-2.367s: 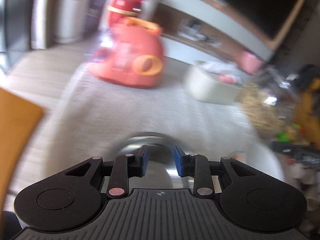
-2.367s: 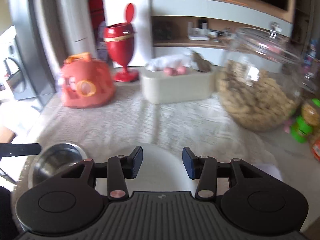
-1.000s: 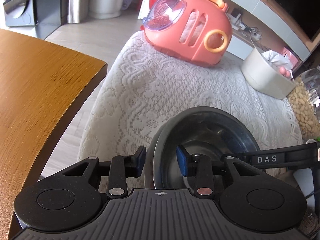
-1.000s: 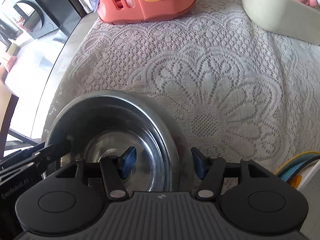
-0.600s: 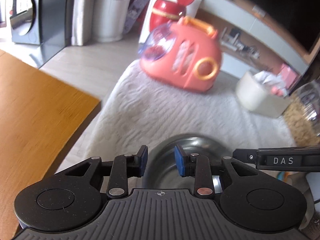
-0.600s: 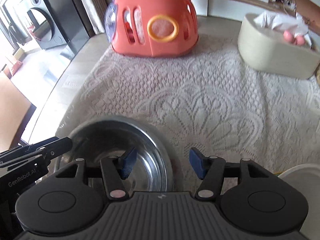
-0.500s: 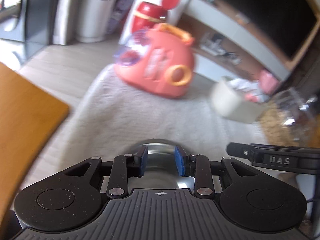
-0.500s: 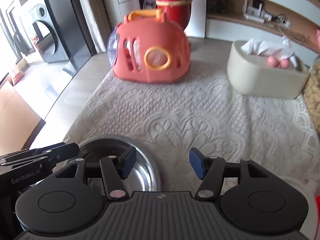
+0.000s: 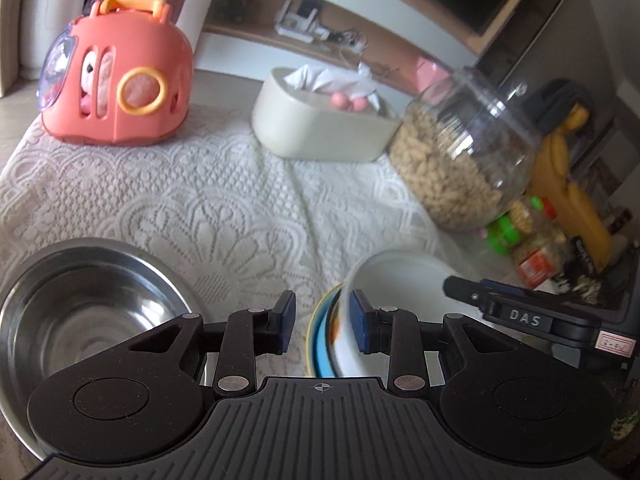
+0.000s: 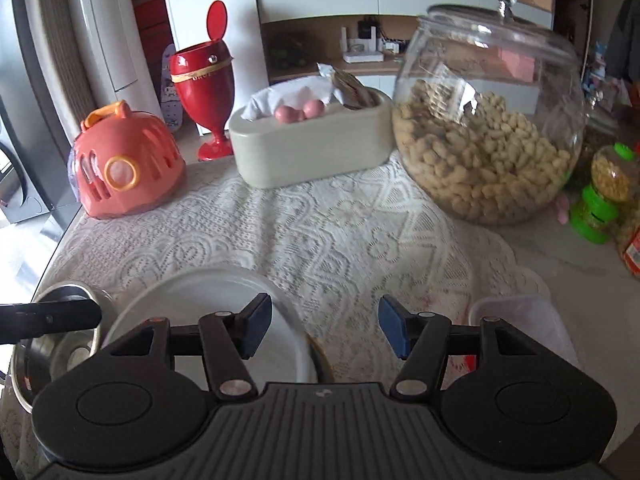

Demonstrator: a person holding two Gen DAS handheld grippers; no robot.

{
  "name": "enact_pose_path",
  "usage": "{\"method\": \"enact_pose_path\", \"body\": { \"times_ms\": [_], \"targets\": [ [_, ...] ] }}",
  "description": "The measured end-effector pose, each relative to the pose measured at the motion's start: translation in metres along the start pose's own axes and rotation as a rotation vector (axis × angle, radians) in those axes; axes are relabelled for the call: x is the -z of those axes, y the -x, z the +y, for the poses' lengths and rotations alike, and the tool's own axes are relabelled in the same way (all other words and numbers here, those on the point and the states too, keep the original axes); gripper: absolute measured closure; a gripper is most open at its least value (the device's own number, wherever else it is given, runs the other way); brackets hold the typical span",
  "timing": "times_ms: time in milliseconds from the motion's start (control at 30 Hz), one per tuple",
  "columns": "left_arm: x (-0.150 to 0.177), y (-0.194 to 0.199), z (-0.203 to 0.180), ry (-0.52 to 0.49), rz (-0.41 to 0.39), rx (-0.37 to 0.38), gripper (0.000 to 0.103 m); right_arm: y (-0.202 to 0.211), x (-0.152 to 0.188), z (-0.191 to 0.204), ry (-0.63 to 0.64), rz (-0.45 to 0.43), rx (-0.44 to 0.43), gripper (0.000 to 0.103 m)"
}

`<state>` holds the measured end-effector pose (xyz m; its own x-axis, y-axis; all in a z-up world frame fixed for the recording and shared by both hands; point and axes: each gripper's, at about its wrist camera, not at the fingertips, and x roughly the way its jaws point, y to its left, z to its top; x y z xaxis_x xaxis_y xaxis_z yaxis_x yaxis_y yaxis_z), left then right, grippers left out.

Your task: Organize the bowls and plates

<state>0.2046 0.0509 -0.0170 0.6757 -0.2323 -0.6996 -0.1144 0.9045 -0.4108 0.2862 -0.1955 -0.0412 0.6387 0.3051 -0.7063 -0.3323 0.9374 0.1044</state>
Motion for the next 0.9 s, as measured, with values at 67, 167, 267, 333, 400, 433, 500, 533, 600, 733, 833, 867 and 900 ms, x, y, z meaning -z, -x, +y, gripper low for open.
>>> {"method": "enact_pose_path", "body": {
  "times_ms": [67,167,267,333,400,433,500,533,600,733,833,867,900],
  "targets": [
    [0.001,-0.003,-0.002,0.002,-0.004,-0.025,0.067,-0.008,0.006,-0.014,-0.038,0.011,-0.032,0.042],
    [-0.003,-0.004,-0.001,0.023,0.009,-0.032,0.066,-0.015,0.012,-0.028,-0.096,0.017,-0.094,0.042],
    [-0.005,-0.003,-0.001,0.03,0.026,-0.041,0.066,-0.018,0.019,-0.032,-0.122,0.032,-0.115,0.042],
    [-0.007,-0.002,-0.001,0.043,0.026,-0.013,0.066,-0.024,0.026,-0.033,-0.132,0.064,-0.122,0.042],
    [-0.009,0.0,0.003,0.072,0.042,0.021,0.066,-0.029,0.034,-0.034,-0.153,0.11,-0.173,0.042],
    [-0.01,0.0,0.003,0.087,0.05,0.035,0.066,-0.032,0.038,-0.035,-0.169,0.136,-0.202,0.042],
    [-0.01,0.0,0.005,0.104,0.072,0.074,0.066,-0.035,0.046,-0.035,-0.186,0.175,-0.247,0.042],
    [-0.009,-0.001,0.006,0.112,0.092,0.106,0.066,-0.037,0.05,-0.033,-0.186,0.189,-0.257,0.042],
    [-0.005,-0.004,0.006,0.144,0.121,0.199,0.066,-0.039,0.056,-0.029,-0.18,0.208,-0.262,0.042],
    [0.0,-0.003,-0.009,0.054,0.105,0.125,0.066,-0.043,0.062,-0.024,-0.185,0.234,-0.269,0.042],
    [0.003,-0.004,-0.016,-0.037,0.087,-0.022,0.059,-0.041,0.062,-0.021,-0.183,0.233,-0.281,0.042],
    [0.003,-0.007,-0.014,-0.031,0.095,-0.031,0.059,-0.039,0.062,-0.02,-0.182,0.228,-0.288,0.042],
    [0.004,-0.011,-0.01,-0.013,0.112,-0.033,0.058,-0.037,0.061,-0.019,-0.181,0.22,-0.295,0.042]
  ]
}}
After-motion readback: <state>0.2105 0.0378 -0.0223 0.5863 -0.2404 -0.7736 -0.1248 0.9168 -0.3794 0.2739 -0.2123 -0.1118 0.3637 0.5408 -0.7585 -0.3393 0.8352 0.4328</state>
